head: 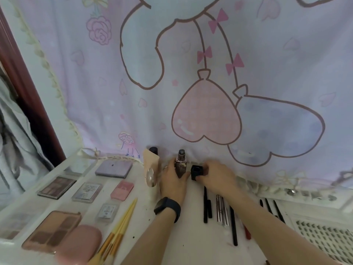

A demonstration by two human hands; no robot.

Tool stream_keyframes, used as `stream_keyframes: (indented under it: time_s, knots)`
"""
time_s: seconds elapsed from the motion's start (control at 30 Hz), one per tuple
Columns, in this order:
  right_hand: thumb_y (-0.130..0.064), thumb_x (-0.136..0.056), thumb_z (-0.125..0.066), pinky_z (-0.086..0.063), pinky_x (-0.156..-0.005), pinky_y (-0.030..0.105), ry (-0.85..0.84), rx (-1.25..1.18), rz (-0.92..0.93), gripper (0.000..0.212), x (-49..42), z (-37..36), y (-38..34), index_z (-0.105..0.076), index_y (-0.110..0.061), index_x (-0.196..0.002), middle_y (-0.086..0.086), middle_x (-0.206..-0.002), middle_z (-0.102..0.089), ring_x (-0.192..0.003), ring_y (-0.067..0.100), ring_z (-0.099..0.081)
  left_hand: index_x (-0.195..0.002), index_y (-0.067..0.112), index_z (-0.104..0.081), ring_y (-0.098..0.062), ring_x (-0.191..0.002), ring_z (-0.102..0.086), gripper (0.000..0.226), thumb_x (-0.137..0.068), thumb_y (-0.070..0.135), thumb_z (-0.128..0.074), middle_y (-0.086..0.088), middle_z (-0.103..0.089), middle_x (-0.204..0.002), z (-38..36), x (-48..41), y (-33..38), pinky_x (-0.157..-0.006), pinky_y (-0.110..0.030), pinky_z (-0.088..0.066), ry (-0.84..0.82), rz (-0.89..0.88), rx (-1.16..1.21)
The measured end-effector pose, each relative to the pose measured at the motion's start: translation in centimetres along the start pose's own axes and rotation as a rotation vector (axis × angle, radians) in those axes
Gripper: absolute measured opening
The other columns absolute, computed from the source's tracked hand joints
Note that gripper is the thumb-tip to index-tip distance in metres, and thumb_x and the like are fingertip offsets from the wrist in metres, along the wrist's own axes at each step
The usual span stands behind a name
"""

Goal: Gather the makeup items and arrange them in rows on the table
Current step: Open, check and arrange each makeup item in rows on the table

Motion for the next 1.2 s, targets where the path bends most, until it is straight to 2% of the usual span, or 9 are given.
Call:
stream_keyframes:
  time_s: [0.13, 0.43, 0.63, 0.73, 0.9, 0.97, 1.03, 1.1, 1.2]
  knots:
    - [-0.042, -0.085, -0.068, -0.059, -0.068, 0.037, -0.054, 0.065, -0.002, 0.023, -0.3, -0.3, 0.0, -0.065, -0.019, -0.088, -0.001, -0.081, -0.065, -0.074, 0.018, -0.064, -0.123, 0.019, -0.06, -0.015, -0.101, -0.062, 0.044, -0.082, 0.013, -0.077, 0.005, -0.066, -0.107, -0.1, 0.1, -0.5, -0.087, -0.026, -0.048, -0.041, -0.001, -0.019]
    - [-0.038, -0.087, -0.066, -0.06, -0.073, 0.042, -0.062, 0.067, 0.015, 0.023, -0.7, -0.7, -0.3, -0.066, -0.015, -0.09, 0.004, -0.085, -0.067, -0.078, 0.022, -0.066, -0.123, 0.024, -0.062, -0.009, -0.09, -0.058, 0.039, -0.086, 0.011, -0.068, 0.016, -0.06, -0.092, -0.2, 0.0, -0.6, -0.072, -0.009, -0.04, -0.061, -0.015, -0.076]
    - [-0.041, -0.087, -0.065, -0.057, -0.069, 0.035, -0.03, 0.082, 0.032, 0.024, -0.6, -0.9, -0.6, -0.067, -0.019, -0.096, 0.002, -0.09, -0.067, -0.081, 0.021, -0.065, -0.126, 0.026, -0.058, -0.01, -0.085, -0.057, 0.041, -0.088, 0.01, -0.062, 0.015, -0.059, -0.092, -0.4, 0.1, -0.5, -0.071, -0.022, -0.041, -0.031, -0.003, -0.112]
    - [-0.041, -0.087, -0.065, -0.057, -0.069, 0.034, -0.035, 0.088, 0.037, 0.024, -0.6, -0.9, -0.8, -0.067, -0.018, -0.096, 0.002, -0.089, -0.067, -0.081, 0.02, -0.065, -0.127, 0.027, -0.057, -0.012, -0.092, -0.06, 0.04, -0.089, 0.013, -0.061, 0.011, -0.065, -0.1, -0.3, 0.1, -0.5, -0.081, -0.026, -0.048, -0.032, 0.003, -0.112]
    - [-0.033, -0.083, -0.068, -0.057, -0.067, 0.032, -0.061, 0.032, 0.016, 0.018, 0.1, -0.4, -0.8, -0.067, -0.016, -0.09, 0.001, -0.084, -0.067, -0.077, 0.018, -0.065, -0.124, 0.031, -0.053, -0.007, -0.086, -0.062, 0.045, -0.087, 0.008, -0.06, 0.023, -0.056, -0.086, -0.2, 0.3, -0.5, -0.061, -0.004, -0.033, -0.069, 0.0, -0.119]
    - [-0.035, -0.084, -0.068, -0.056, -0.069, 0.033, -0.037, 0.008, 0.021, 0.02, 1.0, 0.2, -1.0, -0.066, -0.018, -0.094, -0.002, -0.086, -0.067, -0.079, 0.018, -0.064, -0.132, 0.029, -0.049, -0.016, -0.101, -0.064, 0.051, -0.088, 0.008, -0.06, 0.019, -0.06, -0.097, -0.1, 0.7, -0.5, -0.065, -0.005, -0.038, -0.089, 0.018, -0.152]
    - [-0.037, -0.087, -0.066, -0.055, -0.077, 0.034, -0.002, -0.053, 0.017, 0.028, 2.3, 1.2, -1.1, -0.065, -0.018, -0.107, -0.002, -0.097, -0.068, -0.089, 0.019, -0.064, -0.152, 0.02, -0.03, -0.024, -0.122, -0.055, 0.07, -0.091, 0.012, -0.062, 0.002, -0.059, -0.128, 0.1, 1.5, -0.5, -0.089, -0.019, -0.048, -0.122, 0.08, -0.215]
    - [-0.038, -0.091, -0.063, -0.051, -0.082, 0.032, 0.029, -0.12, 0.009, 0.037, 4.2, 2.2, -1.3, -0.062, -0.018, -0.123, -0.001, -0.109, -0.068, -0.099, 0.019, -0.063, -0.159, 0.014, -0.012, -0.027, -0.136, -0.043, 0.083, -0.093, 0.017, -0.063, -0.011, -0.044, -0.15, 0.6, 2.9, -0.4, -0.105, -0.029, -0.038, -0.15, 0.144, -0.263]
    - [-0.035, -0.096, -0.06, -0.043, -0.08, 0.026, 0.095, -0.206, 0.044, 0.03, 8.1, 3.6, -1.9, -0.061, -0.02, -0.122, -0.007, -0.109, -0.065, -0.102, 0.013, -0.061, -0.157, 0.015, -0.021, -0.021, -0.138, -0.039, 0.078, -0.092, 0.018, -0.064, -0.007, -0.039, -0.153, 1.7, 6.0, 0.0, -0.103, -0.02, -0.031, -0.165, 0.113, -0.233]
Point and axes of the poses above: each hand's wrist, its own x-axis away from the middle knuckle, its own z-axis out of the back of the hand, y = z × x, the point moved 4 cm from there along -x, towards the middle knuckle
